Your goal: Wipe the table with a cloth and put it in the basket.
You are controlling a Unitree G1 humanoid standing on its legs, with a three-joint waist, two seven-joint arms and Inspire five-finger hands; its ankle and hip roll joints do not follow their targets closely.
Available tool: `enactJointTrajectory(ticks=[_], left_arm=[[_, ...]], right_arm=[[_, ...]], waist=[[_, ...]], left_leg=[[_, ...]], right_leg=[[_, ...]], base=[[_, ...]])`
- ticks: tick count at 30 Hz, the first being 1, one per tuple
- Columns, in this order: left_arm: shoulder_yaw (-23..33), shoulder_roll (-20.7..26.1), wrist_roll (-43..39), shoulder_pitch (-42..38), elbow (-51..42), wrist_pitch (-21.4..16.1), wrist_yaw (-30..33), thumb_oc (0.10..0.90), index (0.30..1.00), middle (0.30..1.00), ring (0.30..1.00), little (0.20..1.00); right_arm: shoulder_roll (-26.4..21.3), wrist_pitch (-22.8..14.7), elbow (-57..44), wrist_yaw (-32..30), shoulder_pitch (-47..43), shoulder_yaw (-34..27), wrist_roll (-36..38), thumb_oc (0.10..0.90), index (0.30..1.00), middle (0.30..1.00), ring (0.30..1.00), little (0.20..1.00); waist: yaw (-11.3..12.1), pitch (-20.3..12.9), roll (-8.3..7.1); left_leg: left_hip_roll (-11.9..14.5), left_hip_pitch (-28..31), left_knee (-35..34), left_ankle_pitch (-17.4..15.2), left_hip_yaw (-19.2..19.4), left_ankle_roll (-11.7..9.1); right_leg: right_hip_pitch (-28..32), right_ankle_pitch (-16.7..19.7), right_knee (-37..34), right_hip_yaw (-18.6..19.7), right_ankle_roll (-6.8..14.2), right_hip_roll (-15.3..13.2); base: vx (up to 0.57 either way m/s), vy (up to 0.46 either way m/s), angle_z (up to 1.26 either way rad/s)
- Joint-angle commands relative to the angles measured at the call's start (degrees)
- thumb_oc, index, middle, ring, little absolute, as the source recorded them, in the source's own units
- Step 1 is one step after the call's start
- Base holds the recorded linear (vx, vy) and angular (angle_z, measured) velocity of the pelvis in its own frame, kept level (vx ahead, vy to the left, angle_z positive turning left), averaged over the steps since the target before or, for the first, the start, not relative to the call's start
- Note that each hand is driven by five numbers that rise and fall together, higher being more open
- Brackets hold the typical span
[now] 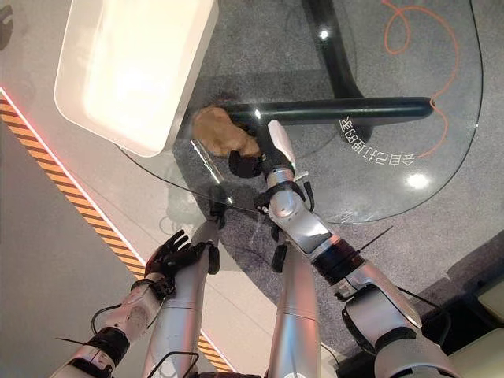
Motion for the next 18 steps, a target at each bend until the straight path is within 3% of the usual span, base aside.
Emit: enactJointTrajectory(ticks=[1,9,18], left_arm=[[-4.3,-3.6,1.0,6.4,1.1,1.1,-0.9,0.800,0.900,0.900,0.900,0.900],[-4.2,-2.6,0.9,6.7,0.3,1.5,-0.8,0.800,0.900,0.900,0.900,0.900],[-4.9,-2.1,0.3,6.4,0.3,1.7,-0.8,0.800,0.900,0.900,0.900,0.900]], right_arm=[[-0.2,-2.4,-9.1,3.5,-0.3,0.9,-0.9,0.100,0.300,0.300,0.300,0.200],[-2.4,-1.9,-13.8,10.2,-0.9,3.2,-1.5,0.100,0.300,0.300,0.300,0.200],[-4.1,-1.2,-13.0,4.3,-1.1,2.4,-3.3,0.100,0.300,0.300,0.300,0.200]], waist=[[-0.2,-1.0,2.78],[-0.1,-1.0,2.54],[-0.3,-1.0,2.45]], left_leg=[[-2.9,-1.0,10.1,-12.0,3.5,1.4],[-2.7,-1.4,10.5,-12.0,3.6,1.2],[-2.3,-1.9,11.0,-12.3,3.5,1.4]], right_leg=[[-0.5,5.5,-8.5,-2.4,2.2,1.7],[-0.8,5.3,-7.9,-2.7,2.3,1.4],[-1.4,5.3,-7.3,-2.6,2.3,1.2]], base=[[0.00,0.000,0.00],[0.00,-0.004,0.00],[0.01,-0.017,0.04]])
